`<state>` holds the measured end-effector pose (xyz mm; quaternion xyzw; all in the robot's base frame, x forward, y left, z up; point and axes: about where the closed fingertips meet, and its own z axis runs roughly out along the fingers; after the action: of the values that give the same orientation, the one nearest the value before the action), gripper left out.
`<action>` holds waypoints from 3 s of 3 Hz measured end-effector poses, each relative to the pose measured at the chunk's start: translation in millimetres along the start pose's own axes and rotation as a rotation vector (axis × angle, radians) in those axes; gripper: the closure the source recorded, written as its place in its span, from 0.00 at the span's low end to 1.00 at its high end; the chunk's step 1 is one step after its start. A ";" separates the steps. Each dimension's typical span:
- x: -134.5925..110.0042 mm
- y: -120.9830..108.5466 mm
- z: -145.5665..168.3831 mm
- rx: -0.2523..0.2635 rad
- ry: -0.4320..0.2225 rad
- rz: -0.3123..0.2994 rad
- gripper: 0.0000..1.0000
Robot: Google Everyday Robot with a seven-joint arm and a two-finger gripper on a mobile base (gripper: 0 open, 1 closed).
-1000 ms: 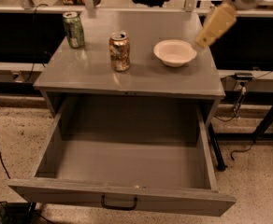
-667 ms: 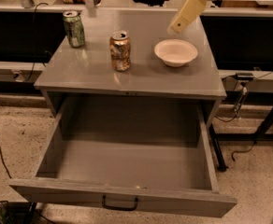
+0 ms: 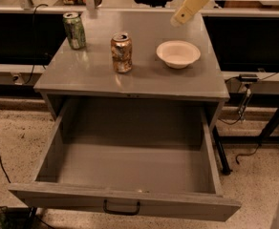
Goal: Place orange can into top drawer
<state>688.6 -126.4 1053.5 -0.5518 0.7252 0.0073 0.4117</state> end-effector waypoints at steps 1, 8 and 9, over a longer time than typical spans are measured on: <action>-7.0 10.0 17.5 -0.048 -0.042 0.013 0.00; -51.8 115.8 171.9 -0.436 -0.201 0.126 0.00; -51.6 120.1 182.7 -0.451 -0.202 0.136 0.00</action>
Offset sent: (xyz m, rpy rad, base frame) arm 0.0041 0.0949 -0.0555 0.1337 0.1202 0.1998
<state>702.0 46.4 910.6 -0.5763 0.6959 0.2516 0.3469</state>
